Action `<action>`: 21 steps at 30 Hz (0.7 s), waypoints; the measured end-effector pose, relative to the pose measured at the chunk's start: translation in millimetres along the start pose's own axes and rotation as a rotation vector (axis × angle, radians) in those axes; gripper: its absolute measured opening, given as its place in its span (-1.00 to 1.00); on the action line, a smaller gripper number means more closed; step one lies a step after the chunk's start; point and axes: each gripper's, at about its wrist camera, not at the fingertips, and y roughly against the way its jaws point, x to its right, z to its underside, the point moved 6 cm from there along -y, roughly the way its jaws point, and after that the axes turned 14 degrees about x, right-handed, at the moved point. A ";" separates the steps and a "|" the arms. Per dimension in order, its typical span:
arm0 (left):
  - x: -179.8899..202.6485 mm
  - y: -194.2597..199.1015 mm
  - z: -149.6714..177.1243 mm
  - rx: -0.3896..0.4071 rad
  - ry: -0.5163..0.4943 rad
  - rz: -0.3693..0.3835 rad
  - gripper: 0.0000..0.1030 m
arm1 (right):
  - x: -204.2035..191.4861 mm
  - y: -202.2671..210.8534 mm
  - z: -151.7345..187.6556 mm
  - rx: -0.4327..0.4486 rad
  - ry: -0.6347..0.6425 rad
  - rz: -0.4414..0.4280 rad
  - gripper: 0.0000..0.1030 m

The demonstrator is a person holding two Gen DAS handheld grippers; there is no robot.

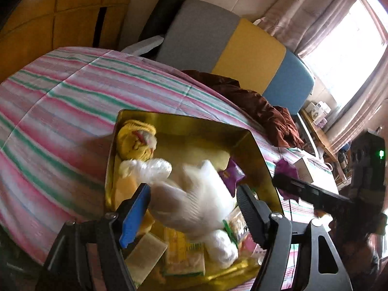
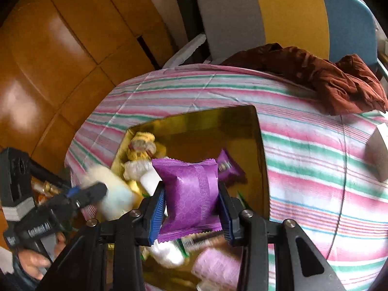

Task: Organize objects
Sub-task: 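Carry the sock and purple packet over the gold tray and release both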

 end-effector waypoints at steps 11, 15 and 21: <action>2.4 8.1 0.1 0.048 -0.067 -0.073 0.62 | -10.6 -4.0 -3.7 0.026 0.015 0.009 -0.05; 2.0 17.8 7.6 0.066 -0.093 -0.101 0.63 | -6.4 2.4 11.7 0.013 0.025 0.035 -0.03; 10.4 32.2 11.1 0.115 -0.154 -0.136 0.64 | -5.1 15.5 34.6 0.009 0.065 0.081 -0.02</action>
